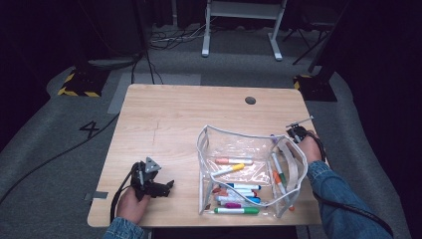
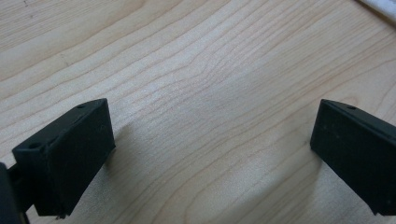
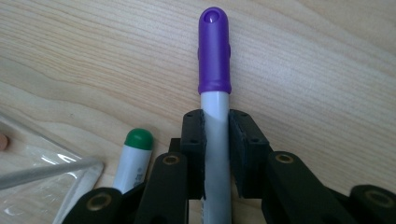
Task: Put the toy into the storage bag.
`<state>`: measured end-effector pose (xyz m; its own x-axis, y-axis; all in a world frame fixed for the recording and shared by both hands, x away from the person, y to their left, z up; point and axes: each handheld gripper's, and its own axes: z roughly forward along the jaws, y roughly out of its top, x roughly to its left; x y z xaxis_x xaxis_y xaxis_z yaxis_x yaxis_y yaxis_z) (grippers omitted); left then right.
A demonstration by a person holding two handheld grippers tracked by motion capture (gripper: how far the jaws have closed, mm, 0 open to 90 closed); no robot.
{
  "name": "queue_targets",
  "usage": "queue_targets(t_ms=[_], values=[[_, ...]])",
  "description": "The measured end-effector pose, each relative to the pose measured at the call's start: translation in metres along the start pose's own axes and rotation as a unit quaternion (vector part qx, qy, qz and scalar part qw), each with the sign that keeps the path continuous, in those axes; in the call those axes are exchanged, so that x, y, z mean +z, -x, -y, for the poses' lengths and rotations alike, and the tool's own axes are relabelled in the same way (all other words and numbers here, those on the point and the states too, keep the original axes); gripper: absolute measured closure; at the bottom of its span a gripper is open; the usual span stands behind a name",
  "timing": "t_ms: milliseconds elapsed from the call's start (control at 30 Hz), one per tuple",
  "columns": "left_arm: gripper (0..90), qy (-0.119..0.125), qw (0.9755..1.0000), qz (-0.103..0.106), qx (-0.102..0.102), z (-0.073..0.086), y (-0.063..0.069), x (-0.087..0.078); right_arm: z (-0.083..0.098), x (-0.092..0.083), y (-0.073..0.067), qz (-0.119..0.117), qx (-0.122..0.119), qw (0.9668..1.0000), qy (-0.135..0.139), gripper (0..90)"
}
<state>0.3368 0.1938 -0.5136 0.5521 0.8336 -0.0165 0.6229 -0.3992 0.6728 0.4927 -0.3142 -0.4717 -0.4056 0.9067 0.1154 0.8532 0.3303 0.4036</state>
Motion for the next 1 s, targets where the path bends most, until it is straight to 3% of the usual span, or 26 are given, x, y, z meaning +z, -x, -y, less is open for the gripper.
queue_targets(t_ms=[133,233,567,833,1000], values=[[0.0,0.000,1.0000,-0.001,0.001,0.000,0.000,0.000,-0.001,-0.007,-0.002,-0.005,0.001,1.0000,0.006,77.1],[0.0,0.000,1.0000,0.000,0.000,0.000,0.000,0.000,-0.004,-0.018,-0.004,-0.009,-0.013,0.9997,0.019,77.1],[0.0,-0.001,1.0000,-0.001,0.000,0.000,0.000,0.000,-0.012,-0.075,-0.016,-0.022,-0.050,0.9972,0.052,77.1],[0.0,0.000,1.0000,0.000,0.000,0.000,0.000,0.000,-0.018,-0.121,-0.036,-0.023,-0.097,0.9927,0.067,77.1],[0.0,0.000,1.0000,-0.001,0.001,0.000,0.000,0.000,-0.022,-0.148,-0.054,-0.023,-0.132,0.9880,0.077,77.1]])
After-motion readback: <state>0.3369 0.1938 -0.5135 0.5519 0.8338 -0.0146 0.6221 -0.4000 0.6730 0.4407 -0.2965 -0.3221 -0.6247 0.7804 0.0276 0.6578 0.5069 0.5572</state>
